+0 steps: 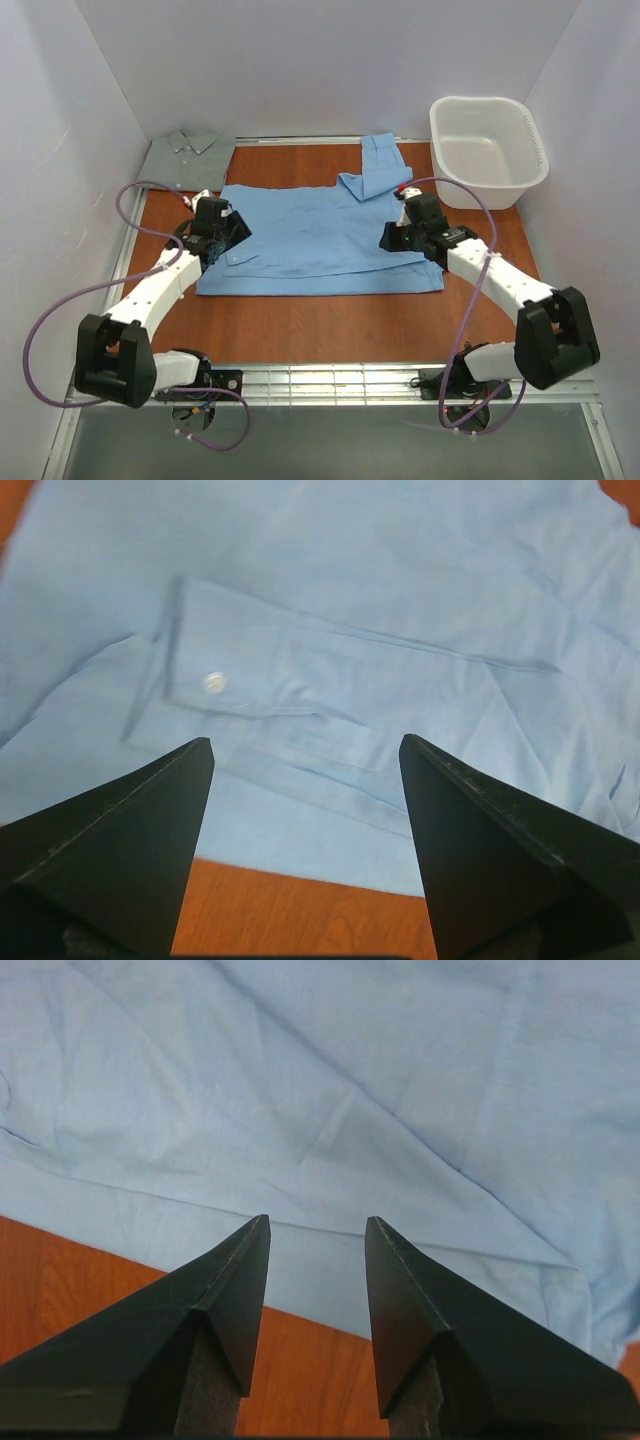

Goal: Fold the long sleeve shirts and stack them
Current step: Fold the shirt

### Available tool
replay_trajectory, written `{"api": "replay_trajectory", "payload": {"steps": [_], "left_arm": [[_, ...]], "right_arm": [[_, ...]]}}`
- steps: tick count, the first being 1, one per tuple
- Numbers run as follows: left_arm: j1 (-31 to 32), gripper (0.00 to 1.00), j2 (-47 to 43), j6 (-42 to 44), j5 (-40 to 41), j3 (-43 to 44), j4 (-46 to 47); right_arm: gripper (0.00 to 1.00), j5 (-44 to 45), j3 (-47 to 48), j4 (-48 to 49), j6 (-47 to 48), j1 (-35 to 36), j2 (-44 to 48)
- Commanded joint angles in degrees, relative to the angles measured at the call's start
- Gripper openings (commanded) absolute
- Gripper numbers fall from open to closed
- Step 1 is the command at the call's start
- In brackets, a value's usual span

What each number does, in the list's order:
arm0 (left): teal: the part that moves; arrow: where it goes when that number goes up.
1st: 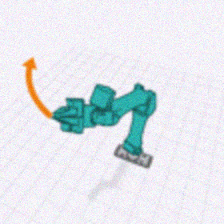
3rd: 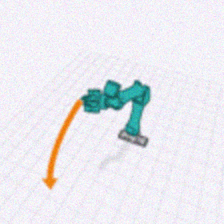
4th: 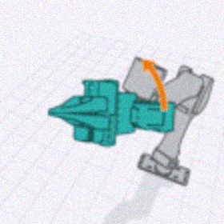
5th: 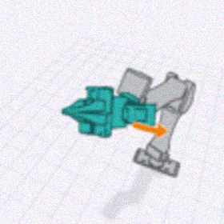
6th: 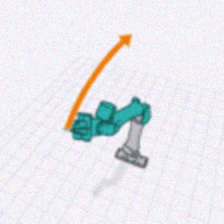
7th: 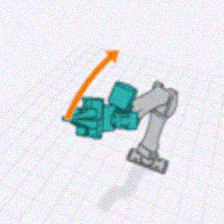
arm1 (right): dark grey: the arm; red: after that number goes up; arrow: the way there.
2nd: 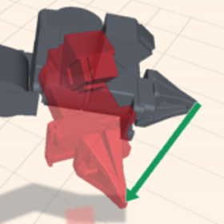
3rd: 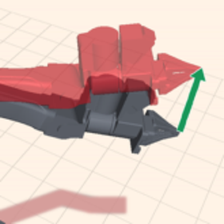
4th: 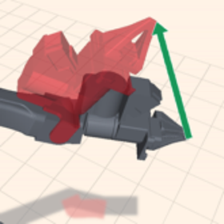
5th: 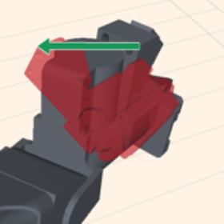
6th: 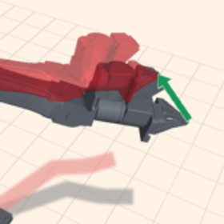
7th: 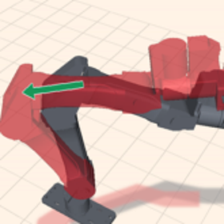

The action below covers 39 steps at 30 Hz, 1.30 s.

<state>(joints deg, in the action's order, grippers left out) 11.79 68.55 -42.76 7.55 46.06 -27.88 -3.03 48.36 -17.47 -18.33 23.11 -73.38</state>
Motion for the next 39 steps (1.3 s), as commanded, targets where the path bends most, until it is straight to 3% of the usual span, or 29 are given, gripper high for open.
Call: {"api": "replay_trajectory", "payload": {"steps": [1, 11, 16, 22, 30, 34, 35, 39], "left_arm": [[3.8, 0.72, 5.7, 6.4, 1.4, 4.1, 2.6], [5.8, 0.69, 21.3, 7.5, 2.4, 5.7, 0.6], [5.8, 0.68, 22.5, 7.2, 2.8, 2.5, -4.0], [5.8, 0.68, 19.6, 5.5, 1.8, -1.3, -11.3], [5.7, 0.69, 5.0, 0.7, -5.1, -9.1, -17.3], [5.7, 0.71, -1.7, 0.2, -5.1, -5.8, -20.8], [5.4, 0.77, -2.3, 0.7, -4.1, -4.5, -21.2], [3.4, 0.84, -0.6, 4.3, 5.1, 5.3, -20.5]], "right_arm": [[0.37, 5.5, 3.2, -1.9, 3.5, 3.9, -6.8], [0.37, 5.0, 4.9, -3.9, 5.1, 8.4, -19.9], [0.37, 3.6, 2.8, -11.3, 6.5, 8.4, -21.4], [0.37, -2.5, -3.1, -17.1, 6.4, 8.4, -17.9], [0.40, -8.2, -14.0, -19.9, 4.5, 8.5, -5.5], [0.43, -6.4, -10.4, -23.5, 5.6, 8.4, 0.0], [0.45, -5.7, -9.0, -24.4, 5.8, 8.3, 0.6], [0.57, -3.2, 2.1, -26.3, 9.1, 3.1, 1.2]]}}
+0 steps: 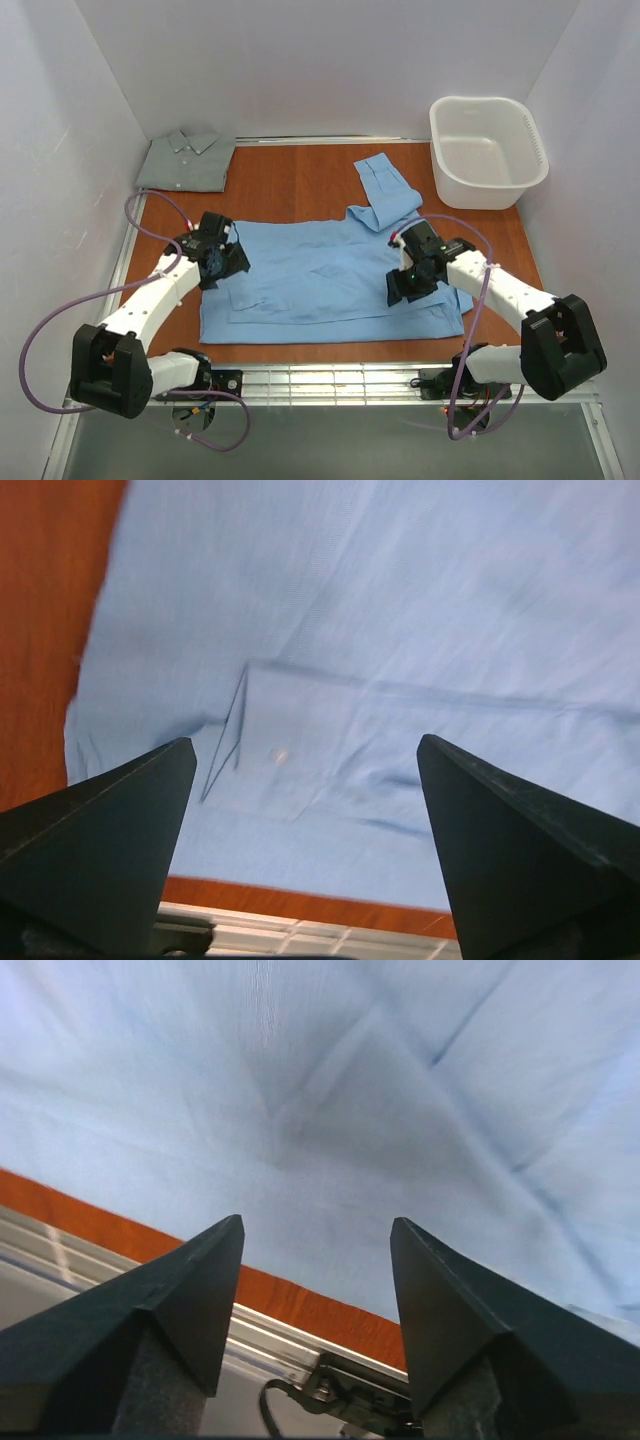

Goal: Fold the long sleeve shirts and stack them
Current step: Fold the shirt

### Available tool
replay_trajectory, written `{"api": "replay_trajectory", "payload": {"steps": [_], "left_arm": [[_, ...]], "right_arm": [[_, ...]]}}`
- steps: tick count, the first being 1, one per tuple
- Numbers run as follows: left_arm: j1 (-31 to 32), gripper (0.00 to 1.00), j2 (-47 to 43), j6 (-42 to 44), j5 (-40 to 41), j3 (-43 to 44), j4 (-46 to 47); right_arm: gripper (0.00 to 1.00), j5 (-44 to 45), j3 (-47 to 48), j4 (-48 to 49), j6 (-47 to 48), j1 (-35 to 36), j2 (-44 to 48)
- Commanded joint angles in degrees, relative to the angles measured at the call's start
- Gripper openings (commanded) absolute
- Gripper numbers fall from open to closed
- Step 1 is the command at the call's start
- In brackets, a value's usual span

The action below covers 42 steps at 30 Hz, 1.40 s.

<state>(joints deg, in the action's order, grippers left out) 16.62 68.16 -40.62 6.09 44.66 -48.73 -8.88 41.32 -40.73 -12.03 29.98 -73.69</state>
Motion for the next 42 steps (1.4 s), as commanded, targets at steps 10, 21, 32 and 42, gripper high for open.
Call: {"api": "replay_trajectory", "payload": {"steps": [10, 21, 32, 42], "left_arm": [[-9.6, 0.84, 20.9, 14.9, 6.2, 17.3, 20.2], [-11.2, 0.81, 39.1, 16.7, 6.0, 26.6, 24.3], [-11.3, 0.79, 42.8, 16.5, 6.3, 24.9, 26.2], [-11.3, 0.67, 45.8, 17.2, 7.9, 23.8, 26.2]], "right_arm": [[0.57, -0.4, 24.3, 5.0, 5.2, -22.1, -8.5], [0.51, 7.0, 28.7, 15.9, 3.9, -23.6, -21.7], [0.51, 10.1, 30.6, 23.0, 6.3, -23.6, -31.2], [0.49, 6.0, 29.4, 27.5, 7.1, -23.6, -36.5]]}}
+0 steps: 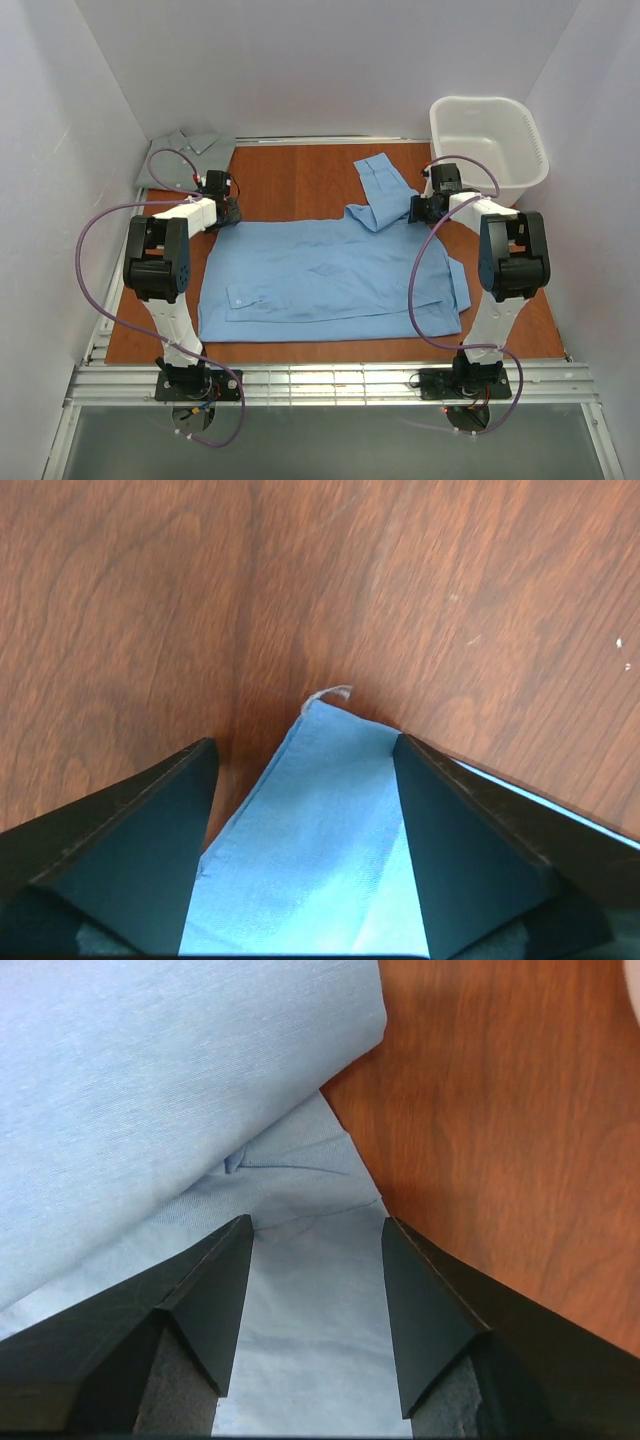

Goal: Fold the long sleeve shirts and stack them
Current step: Fold the shirt

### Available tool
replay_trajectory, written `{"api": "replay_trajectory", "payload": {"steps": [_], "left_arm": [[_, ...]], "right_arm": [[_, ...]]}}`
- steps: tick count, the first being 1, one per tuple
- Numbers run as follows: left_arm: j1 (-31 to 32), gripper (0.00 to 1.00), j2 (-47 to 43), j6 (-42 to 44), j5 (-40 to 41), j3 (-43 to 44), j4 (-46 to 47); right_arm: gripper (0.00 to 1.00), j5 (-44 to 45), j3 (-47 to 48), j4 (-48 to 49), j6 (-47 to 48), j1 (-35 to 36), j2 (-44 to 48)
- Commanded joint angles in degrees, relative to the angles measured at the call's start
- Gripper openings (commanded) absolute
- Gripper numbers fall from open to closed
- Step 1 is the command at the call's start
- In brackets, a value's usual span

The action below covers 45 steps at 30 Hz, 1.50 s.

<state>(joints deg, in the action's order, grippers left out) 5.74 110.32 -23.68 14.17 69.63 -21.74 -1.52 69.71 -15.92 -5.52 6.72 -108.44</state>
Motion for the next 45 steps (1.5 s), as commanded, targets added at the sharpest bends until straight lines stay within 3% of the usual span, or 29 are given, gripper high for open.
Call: {"api": "replay_trajectory", "payload": {"steps": [1, 5, 7, 8, 13, 14, 17, 25, 27, 30, 33, 45], "left_arm": [[-0.5, 0.65, 3.8, 0.3, -0.1, -1.4, -0.7], [-0.4, 0.52, 5.1, 0.4, 0.2, -2.0, -0.7], [-0.5, 0.45, 5.5, 0.6, 0.5, -2.1, -0.7], [-0.4, 0.37, 5.6, 0.7, 0.9, -2.1, -0.7], [-0.4, 0.17, 5.0, 1.4, 1.7, -1.9, -0.6], [-0.4, 0.09, 4.8, 2.0, 1.7, -1.9, -0.6], [-0.4, 0.01, 3.4, 2.8, 1.8, -1.9, -0.7], [-0.5, 0.01, -4.1, 2.6, 1.9, -3.5, -0.3], [-0.4, 0.01, -3.3, 2.7, 1.8, -3.7, -0.2], [-0.4, 0.01, -2.0, 2.5, 1.2, -4.0, -0.2], [-0.4, 0.01, -1.9, 2.4, 0.8, -4.8, 0.4], [-0.4, 0.01, -1.0, 3.1, 0.8, -6.6, 1.9]], "right_arm": [[0.48, -1.7, 0.9, 2.7, 0.7, -0.3, -2.1], [0.38, -3.4, -0.9, 3.0, 1.1, -0.3, -2.5], [0.28, -3.3, -1.3, 3.0, 1.3, -0.3, -2.2], [0.23, -3.3, -1.7, 3.0, 1.5, -0.4, -1.8], [0.01, -3.3, -1.5, 3.0, 1.8, -0.3, 0.3], [0.01, -3.4, -1.3, 2.9, 1.9, -0.4, 0.9], [0.01, -3.4, -1.2, 2.9, 2.1, -0.3, 2.6], [0.02, -6.1, -1.0, 3.0, 2.1, -0.4, 6.6], [0.19, -7.9, -0.1, 3.2, 2.0, -0.4, 5.6], [0.36, -9.3, 1.1, 3.6, 2.4, -0.1, 2.6], [0.46, -8.9, 2.0, 3.5, 3.8, 0.0, 1.0], [0.47, -2.8, 4.6, 3.3, 9.6, 4.2, -6.1]]}}
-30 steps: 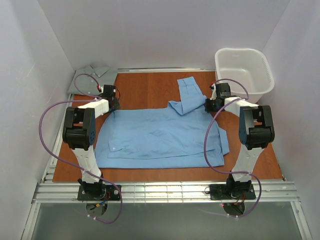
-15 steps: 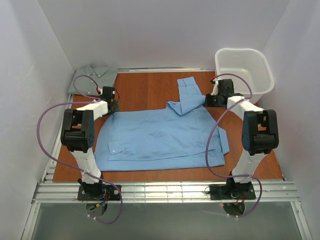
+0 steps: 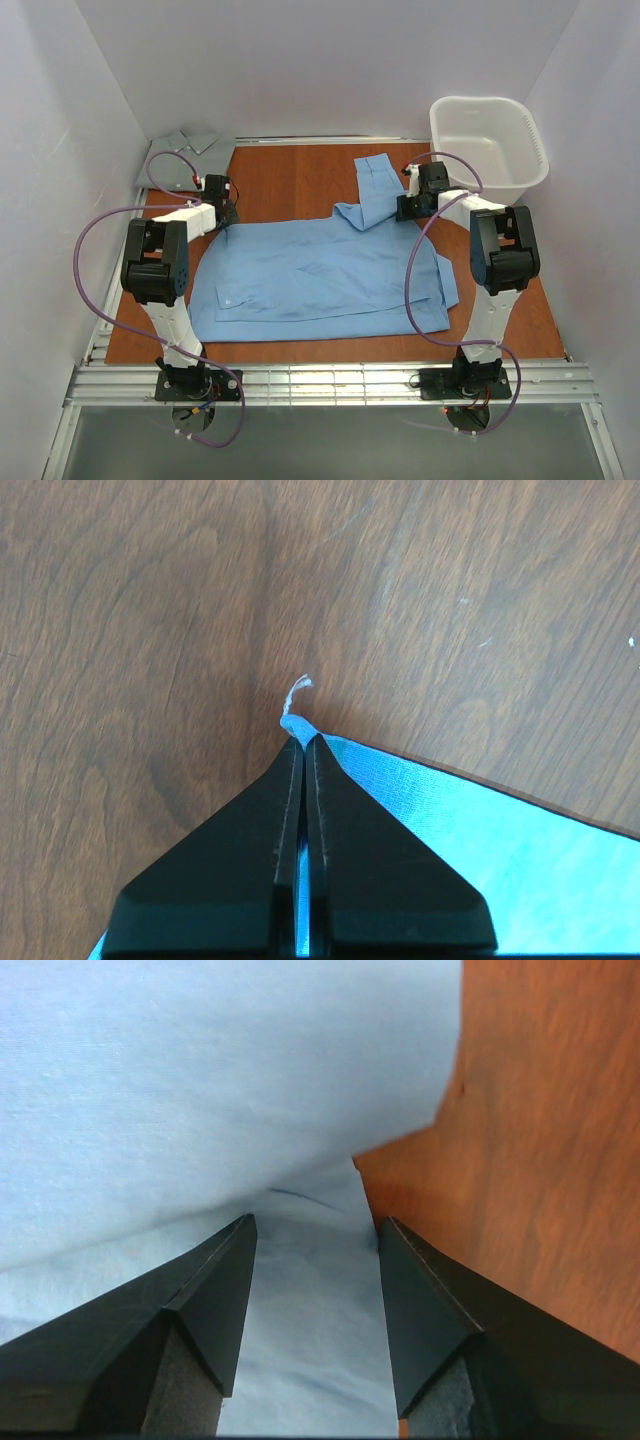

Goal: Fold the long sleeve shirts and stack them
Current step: Fold the shirt

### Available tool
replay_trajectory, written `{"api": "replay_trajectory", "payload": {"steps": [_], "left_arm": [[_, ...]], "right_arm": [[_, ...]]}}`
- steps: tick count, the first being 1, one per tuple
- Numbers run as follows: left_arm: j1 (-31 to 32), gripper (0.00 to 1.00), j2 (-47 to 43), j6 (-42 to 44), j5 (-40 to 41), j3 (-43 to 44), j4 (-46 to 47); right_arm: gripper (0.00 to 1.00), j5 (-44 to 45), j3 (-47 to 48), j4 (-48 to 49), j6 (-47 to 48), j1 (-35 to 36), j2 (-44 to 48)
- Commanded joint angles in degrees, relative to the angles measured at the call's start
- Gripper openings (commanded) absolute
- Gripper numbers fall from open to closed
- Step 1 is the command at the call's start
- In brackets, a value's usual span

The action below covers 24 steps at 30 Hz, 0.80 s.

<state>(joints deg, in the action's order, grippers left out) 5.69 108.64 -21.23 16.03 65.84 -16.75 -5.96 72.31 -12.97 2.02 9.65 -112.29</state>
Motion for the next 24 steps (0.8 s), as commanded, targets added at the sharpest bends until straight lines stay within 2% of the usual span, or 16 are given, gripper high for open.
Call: {"api": "replay_trajectory", "payload": {"steps": [1, 4, 6, 7, 8, 13, 24], "left_arm": [[-0.3, 0.01, 0.7, 0.7, -1.0, -2.8, -3.0], [-0.3, 0.01, 0.4, 0.8, -0.6, -2.9, -2.8], [-0.4, 0.01, 0.4, 0.8, -0.3, -3.0, -2.8], [-0.3, 0.01, 0.4, 1.0, -0.3, -3.0, -2.8], [-0.3, 0.01, 0.4, 1.1, -0.2, -3.0, -2.8], [-0.4, 0.00, -1.0, 1.0, 1.9, -2.4, -3.4], [-0.7, 0.00, -12.8, -3.0, 4.9, -4.8, -5.6]], "right_arm": [[0.46, 1.6, 2.1, 0.2, 2.1, 1.5, -2.5], [0.38, 1.5, 2.0, -0.7, 1.3, 1.8, -3.3], [0.20, 2.3, 1.3, -1.2, 1.0, 1.8, -3.2], [0.07, 2.5, 1.0, -1.4, 1.1, 1.8, -3.0], [0.04, 3.0, 0.8, -1.4, 1.0, 1.8, -2.8], [0.01, 5.7, 1.0, -2.2, 1.6, 1.7, 0.7], [0.01, 5.4, -2.9, -2.8, -0.7, 0.8, 13.0]]}}
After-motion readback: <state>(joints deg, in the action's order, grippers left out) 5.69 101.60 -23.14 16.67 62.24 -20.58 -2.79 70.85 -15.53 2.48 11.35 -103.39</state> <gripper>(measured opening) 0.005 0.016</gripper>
